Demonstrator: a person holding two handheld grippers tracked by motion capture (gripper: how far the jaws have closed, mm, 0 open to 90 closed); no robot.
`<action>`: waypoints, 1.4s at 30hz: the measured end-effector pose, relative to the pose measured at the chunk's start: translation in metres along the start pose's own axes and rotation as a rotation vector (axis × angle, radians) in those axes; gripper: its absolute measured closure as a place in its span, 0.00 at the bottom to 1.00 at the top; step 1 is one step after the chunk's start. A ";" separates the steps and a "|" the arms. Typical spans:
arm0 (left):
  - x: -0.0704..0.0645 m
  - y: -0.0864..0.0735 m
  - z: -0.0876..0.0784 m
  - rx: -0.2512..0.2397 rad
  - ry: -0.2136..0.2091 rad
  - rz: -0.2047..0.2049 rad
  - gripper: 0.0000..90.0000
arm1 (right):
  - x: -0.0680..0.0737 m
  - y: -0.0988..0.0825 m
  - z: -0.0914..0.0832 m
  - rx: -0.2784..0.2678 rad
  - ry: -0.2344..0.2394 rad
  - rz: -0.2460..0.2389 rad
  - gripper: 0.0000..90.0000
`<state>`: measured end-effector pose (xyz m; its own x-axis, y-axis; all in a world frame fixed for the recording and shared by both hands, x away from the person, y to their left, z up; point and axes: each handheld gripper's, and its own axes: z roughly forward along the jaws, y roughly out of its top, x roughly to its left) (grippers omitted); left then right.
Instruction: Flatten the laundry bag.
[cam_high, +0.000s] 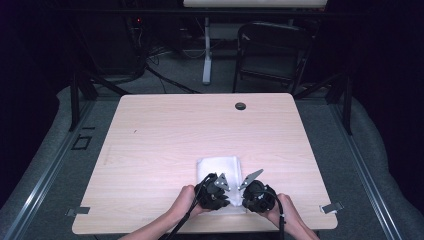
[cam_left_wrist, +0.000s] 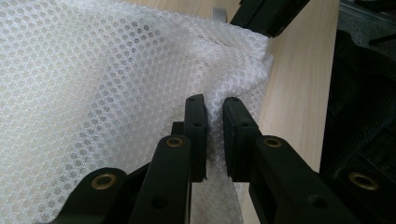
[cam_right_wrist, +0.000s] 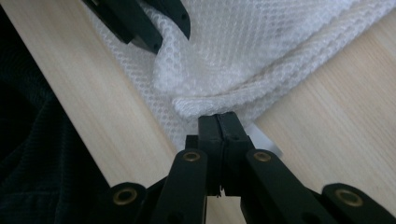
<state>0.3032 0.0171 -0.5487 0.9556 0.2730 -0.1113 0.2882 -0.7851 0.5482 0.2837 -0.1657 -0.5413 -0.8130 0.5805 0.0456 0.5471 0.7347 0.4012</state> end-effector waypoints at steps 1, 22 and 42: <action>0.000 0.000 0.000 0.002 -0.002 -0.002 0.90 | 0.000 0.001 0.002 -0.001 -0.002 0.002 1.00; -0.001 -0.001 -0.016 -0.039 0.047 0.009 0.93 | -0.007 0.002 0.016 -0.017 0.047 0.066 1.00; -0.003 -0.006 -0.038 -0.092 0.102 0.021 0.93 | -0.009 0.001 0.014 -0.001 0.047 0.082 1.00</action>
<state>0.2958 0.0421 -0.5196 0.9486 0.3161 -0.0167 0.2569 -0.7380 0.6240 0.2944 -0.1658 -0.5544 -0.7737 0.6219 0.1209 0.6121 0.6848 0.3954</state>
